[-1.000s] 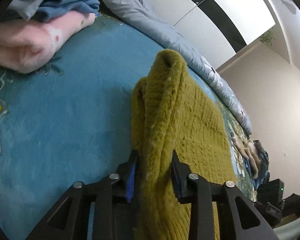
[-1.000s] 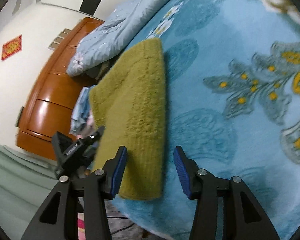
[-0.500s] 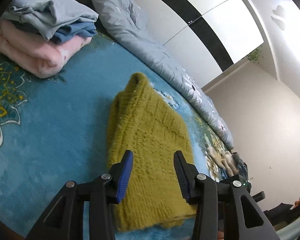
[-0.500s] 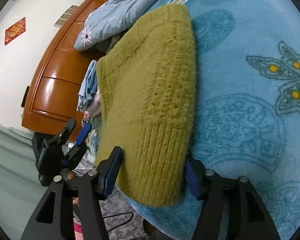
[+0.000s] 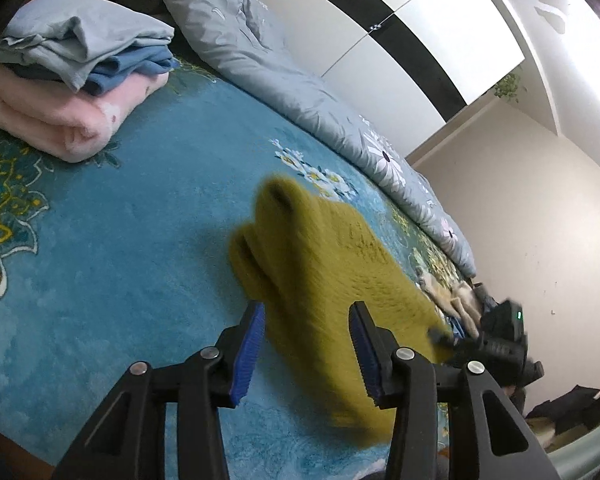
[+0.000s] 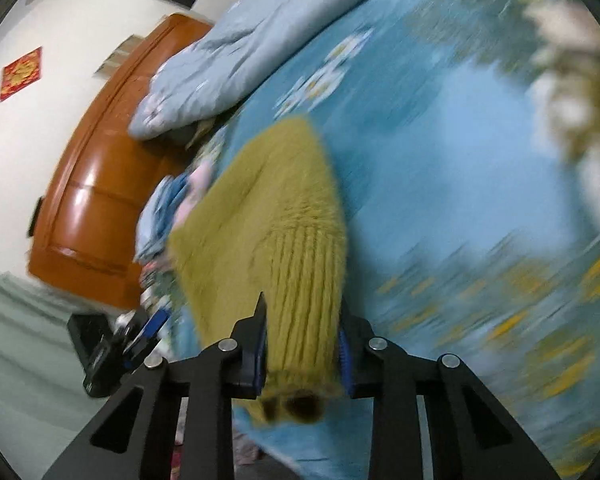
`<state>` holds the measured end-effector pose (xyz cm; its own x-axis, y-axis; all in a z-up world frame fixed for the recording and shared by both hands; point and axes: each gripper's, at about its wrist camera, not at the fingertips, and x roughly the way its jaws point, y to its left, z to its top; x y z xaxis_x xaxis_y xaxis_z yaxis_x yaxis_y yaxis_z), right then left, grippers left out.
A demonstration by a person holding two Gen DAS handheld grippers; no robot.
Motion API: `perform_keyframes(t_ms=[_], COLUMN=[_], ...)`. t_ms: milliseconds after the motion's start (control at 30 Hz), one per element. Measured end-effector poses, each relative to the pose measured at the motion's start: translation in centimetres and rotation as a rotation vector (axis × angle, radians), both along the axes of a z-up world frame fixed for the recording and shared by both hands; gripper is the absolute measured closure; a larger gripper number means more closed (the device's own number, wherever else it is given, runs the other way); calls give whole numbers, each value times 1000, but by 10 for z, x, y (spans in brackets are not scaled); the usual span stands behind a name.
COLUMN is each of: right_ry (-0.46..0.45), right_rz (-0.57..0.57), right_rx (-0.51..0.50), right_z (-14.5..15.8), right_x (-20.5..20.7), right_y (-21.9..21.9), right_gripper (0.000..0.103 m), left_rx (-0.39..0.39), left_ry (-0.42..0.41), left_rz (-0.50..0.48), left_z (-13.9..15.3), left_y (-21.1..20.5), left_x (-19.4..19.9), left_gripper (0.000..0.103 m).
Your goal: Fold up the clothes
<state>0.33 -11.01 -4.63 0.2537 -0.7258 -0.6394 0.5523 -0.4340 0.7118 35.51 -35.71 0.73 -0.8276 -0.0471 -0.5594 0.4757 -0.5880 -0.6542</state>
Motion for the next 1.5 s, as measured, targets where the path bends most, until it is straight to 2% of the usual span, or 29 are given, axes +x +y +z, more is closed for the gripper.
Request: perform_keyframes(t_ms=[100, 200, 367, 567, 733, 900, 1000, 1200, 1400, 1467, 1500], right_ry=[35, 33, 21, -2, 97, 51, 16, -23, -77, -93, -96], right_rz=[-53, -65, -81, -137, -186, -67, -47, -37, -69, -94, -106], right_rx=[48, 66, 106, 68, 65, -9, -25, -30, -47, -63, -71], right_z=[6, 3, -10, -10, 10, 2, -7, -21, -34, -34, -34], right_x=[-43, -70, -84, -85, -65, -11, 10, 30, 33, 32, 31], right_y=[4, -3, -10, 15, 41, 59, 62, 52, 38, 39, 40], right_gripper=[74, 74, 74, 69, 68, 57, 56, 56, 56, 58, 70], left_rx=[2, 1, -28, 38, 97, 123, 141, 183, 244, 247, 244], left_ry=[-7, -18, -19, -36, -17, 1, 8, 27, 39, 37, 35], left_rz=[-8, -13, -36, -127, -151, -150, -140, -126, -118, -116, -117], left_z=[-4, -7, 2, -5, -16, -19, -19, -23, -33, -34, -34], left_y=[-3, -8, -25, -28, -20, -14, -13, -11, -13, -13, -12], left_x=[-9, -22, -63, -114, -123, -124, -121, -116, -112, -110, -109], left_gripper=[52, 52, 49, 47, 47, 51, 54, 63, 62, 63, 63])
